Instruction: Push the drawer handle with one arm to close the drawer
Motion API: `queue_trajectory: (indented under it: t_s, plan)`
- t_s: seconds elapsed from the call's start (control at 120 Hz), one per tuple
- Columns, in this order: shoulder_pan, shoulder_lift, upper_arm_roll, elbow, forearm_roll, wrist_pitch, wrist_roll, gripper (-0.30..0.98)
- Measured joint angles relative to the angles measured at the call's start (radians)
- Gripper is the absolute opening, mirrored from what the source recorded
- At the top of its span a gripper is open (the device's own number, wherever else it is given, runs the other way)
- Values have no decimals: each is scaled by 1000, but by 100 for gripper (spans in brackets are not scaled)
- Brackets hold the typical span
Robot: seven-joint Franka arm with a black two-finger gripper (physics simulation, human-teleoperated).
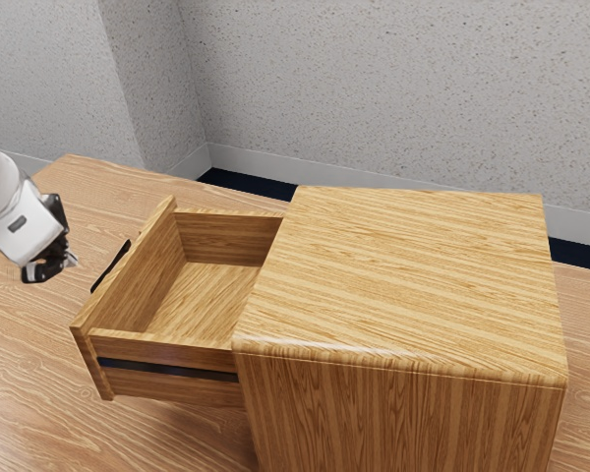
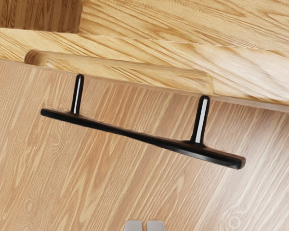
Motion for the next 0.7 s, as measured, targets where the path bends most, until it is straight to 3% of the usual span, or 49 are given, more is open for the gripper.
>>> queue_trajectory:
  t_s: [0.258,0.7]
  plan:
    - [23,-16,-8,-40,-69,33,37,-10]
    - [34,16,-8,-72,-110,94,74,-10]
